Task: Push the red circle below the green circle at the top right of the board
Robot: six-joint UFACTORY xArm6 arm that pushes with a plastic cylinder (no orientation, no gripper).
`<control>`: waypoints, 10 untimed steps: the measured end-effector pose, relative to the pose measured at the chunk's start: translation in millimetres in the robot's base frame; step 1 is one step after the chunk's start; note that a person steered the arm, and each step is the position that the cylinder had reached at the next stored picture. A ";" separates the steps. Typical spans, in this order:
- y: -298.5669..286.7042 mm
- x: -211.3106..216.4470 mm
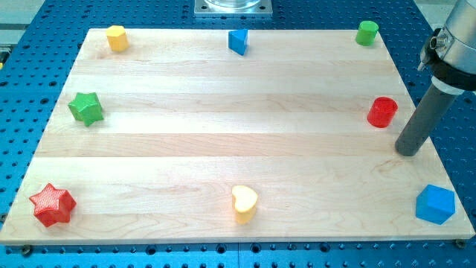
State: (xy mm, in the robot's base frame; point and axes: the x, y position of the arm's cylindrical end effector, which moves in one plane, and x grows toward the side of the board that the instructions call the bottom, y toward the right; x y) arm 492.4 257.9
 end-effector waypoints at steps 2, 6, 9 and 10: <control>-20.3 -37.3; -39.6 -65.4; -20.3 -0.8; 13.0 -2.1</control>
State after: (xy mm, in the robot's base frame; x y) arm 490.4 271.0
